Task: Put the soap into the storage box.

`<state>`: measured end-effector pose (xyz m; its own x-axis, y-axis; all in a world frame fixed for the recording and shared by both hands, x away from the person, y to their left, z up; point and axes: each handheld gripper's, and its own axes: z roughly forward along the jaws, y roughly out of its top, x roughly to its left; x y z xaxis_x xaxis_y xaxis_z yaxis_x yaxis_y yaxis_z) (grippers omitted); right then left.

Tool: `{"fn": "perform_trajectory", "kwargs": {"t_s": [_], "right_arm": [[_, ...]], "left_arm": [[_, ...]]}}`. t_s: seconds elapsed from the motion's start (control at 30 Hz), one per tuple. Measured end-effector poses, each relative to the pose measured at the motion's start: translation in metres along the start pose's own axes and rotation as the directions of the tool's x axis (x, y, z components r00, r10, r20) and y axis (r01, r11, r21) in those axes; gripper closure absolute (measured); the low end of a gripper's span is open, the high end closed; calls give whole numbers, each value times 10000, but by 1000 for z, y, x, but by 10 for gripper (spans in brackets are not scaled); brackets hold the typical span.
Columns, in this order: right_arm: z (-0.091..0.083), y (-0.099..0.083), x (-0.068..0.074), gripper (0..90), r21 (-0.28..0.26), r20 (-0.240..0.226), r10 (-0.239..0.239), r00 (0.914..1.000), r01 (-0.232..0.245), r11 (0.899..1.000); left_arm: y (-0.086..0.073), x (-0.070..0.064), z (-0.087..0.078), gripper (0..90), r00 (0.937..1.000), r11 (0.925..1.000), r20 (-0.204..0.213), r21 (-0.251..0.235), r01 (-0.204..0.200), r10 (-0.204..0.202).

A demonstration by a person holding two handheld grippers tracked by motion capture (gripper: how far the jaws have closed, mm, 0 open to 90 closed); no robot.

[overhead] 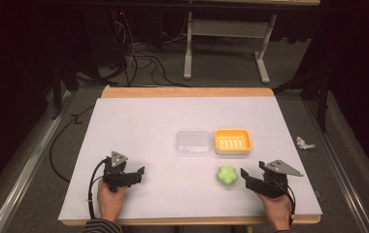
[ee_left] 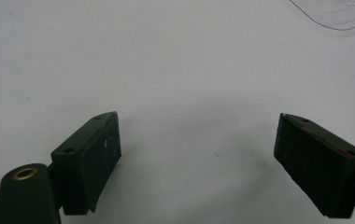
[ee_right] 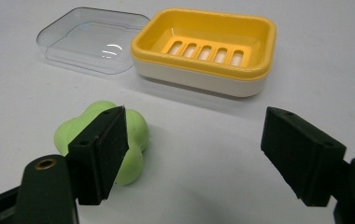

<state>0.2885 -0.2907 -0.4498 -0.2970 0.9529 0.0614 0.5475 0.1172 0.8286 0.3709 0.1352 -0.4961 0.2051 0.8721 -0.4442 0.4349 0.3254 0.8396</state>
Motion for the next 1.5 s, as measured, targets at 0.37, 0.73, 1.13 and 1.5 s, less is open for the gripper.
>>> {"fn": "perform_trajectory", "kwargs": {"t_s": [0.37, 0.73, 1.13, 1.5], "right_arm": [[-6, -4, 8, 195, 14, -343, 58, 9994, -57, 10000], [-12, -5, 15, 186, 275, -512, -186, 9985, 201, 9994], [-13, -5, 28, 148, 498, -413, -769, 9962, 789, 9956], [-2, -1, 41, 127, 951, -902, -1074, 9901, 1159, 9887]], "left_arm": [[0, 0, 0, 154, 10000, 10000, -21, 16, -42, 42], [0, 0, 0, 154, 10000, 10000, -11, -39, -15, 15], [0, 0, 0, 154, 10000, 10000, 1, -44, -70, 70], [0, 0, 0, 154, 10000, 10000, 4, -52, -57, 57]]}}
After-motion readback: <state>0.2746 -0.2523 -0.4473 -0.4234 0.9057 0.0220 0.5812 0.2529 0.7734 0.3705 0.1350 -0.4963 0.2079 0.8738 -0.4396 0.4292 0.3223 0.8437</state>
